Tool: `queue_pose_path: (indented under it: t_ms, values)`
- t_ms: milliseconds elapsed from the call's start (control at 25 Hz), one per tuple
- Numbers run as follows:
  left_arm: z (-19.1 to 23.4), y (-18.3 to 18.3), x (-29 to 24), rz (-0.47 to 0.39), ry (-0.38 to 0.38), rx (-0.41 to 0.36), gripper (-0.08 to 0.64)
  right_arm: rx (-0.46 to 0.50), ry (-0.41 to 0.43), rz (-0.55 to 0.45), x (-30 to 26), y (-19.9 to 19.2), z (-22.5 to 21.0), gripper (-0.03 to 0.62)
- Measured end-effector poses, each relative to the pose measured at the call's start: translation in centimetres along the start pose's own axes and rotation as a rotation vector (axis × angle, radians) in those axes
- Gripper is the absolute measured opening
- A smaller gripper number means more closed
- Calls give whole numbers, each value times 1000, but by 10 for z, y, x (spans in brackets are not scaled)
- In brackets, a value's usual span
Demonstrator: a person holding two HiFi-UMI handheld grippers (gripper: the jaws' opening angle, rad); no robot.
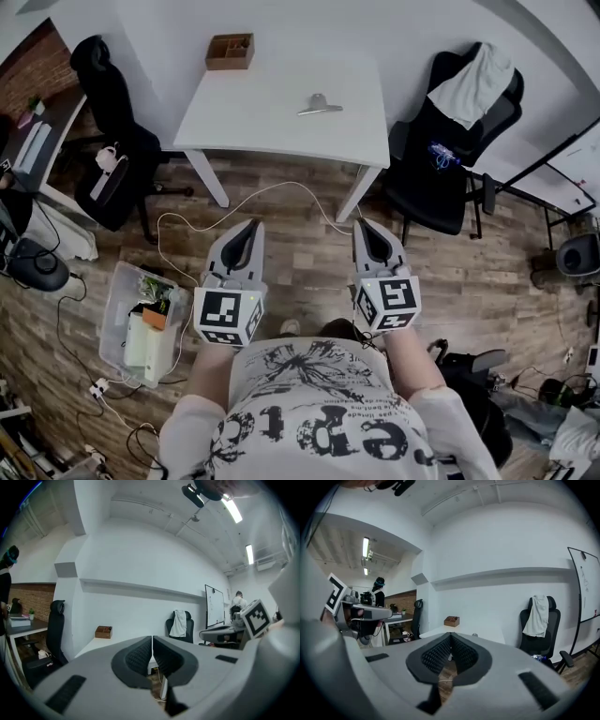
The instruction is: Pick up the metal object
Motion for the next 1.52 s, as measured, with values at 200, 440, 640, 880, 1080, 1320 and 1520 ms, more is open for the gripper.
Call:
queue_pose_path:
  t_ms: [200, 440, 640, 880, 1080, 1320, 1520]
  values:
    - [31, -3, -34, 9, 7, -3, 12, 0, 5, 8, -52, 0, -5, -8]
    - [67, -6, -95, 15, 44, -16, 12, -8, 38, -1, -132, 0, -27, -8]
    - [100, 14, -170, -2, 85, -31, 12, -4, 63, -17, -216, 21, -64, -8]
    - [139, 28, -264, -15, 141, -28, 12, 13, 106, -22, -317, 44, -110, -8]
    - [169, 27, -322, -5, 163, -29, 12, 16, 145, 11, -386, 40, -128, -8]
    - [207, 17, -363, 13, 172, -10, 12, 27, 163, 83, -444, 20, -128, -8]
    - [244, 10, -392, 18, 131, 5, 12, 36, 146, 129, -486, 9, -121, -8]
Point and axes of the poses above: the fingertips, and each gripper's own axes: x backward along the fingers, z to its left, y out of its top, the point moved 1 cm from there along x, backward along the fingers, and after that the axes turned 12 degrees about -y, right-handed, at the moved point
